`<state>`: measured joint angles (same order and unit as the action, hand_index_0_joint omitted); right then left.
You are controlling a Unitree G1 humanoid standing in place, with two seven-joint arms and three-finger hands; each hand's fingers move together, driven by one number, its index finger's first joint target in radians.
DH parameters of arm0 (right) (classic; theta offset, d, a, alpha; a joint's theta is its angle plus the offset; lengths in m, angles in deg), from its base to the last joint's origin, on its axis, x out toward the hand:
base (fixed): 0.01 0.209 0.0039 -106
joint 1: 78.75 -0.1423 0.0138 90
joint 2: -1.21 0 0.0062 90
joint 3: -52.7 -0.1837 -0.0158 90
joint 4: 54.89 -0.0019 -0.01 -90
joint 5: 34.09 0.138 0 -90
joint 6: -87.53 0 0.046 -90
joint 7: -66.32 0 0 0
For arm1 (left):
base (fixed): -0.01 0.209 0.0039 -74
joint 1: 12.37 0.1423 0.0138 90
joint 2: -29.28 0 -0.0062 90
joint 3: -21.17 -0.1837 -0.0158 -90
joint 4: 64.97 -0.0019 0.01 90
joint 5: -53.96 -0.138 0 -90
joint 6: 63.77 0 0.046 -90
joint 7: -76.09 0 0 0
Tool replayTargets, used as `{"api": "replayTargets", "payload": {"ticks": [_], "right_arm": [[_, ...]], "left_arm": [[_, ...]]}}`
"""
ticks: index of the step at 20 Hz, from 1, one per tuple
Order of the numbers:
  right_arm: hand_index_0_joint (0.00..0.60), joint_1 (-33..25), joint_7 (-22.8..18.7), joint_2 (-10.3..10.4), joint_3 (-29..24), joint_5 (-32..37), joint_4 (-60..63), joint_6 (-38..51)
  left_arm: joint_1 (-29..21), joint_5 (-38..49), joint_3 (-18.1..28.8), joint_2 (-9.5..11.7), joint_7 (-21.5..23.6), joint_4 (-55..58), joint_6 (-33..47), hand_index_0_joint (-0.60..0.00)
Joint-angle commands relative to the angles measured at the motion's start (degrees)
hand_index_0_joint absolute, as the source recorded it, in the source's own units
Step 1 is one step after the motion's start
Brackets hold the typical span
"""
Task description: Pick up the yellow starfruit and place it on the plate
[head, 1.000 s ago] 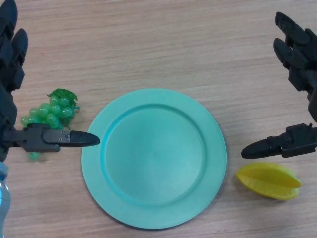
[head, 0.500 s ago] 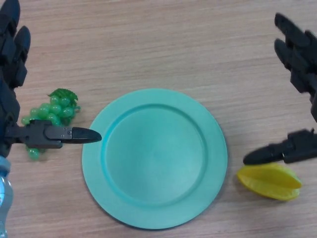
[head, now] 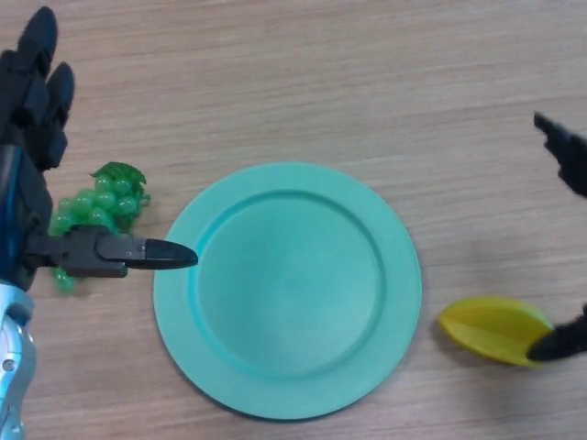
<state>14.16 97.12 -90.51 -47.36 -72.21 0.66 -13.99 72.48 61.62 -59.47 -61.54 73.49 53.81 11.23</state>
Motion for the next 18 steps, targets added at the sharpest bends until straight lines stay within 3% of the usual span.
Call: {"api": "replayTargets", "payload": {"ticks": [1, 3, 8, 12, 18], "right_arm": [[0.0, 1.1, -0.3, -0.5, -5.1, -5.5, -4.1, 5.6], [0.0, 2.4, 0.5, 0.2, -5.8, -7.5, -3.5, 6.1], [0.0, 4.0, -2.7, 1.4, -4.0, -11.0, 0.6, 9.0], [0.0, 4.0, -5.9, 2.6, 0.4, -7.8, 3.5, 7.8], [0.0, 0.5, -11.9, 1.8, 4.4, -0.9, 10.4, 6.5]], "left_arm": [[-1.1, 1.3, 1.5, 1.4, 0.2, 1.4, 6.3, 0.0], [-0.9, 1.5, 0.6, 1.1, 0.2, 1.3, 5.6, 0.0], [-1.6, 1.0, -0.6, 0.6, 1.0, 1.6, 4.9, 0.0], [-1.5, 0.6, -1.3, 0.3, 1.0, 1.4, 4.1, 0.0], [-0.5, 1.7, -0.6, 0.2, 0.7, 2.3, 3.3, 0.0]]}}
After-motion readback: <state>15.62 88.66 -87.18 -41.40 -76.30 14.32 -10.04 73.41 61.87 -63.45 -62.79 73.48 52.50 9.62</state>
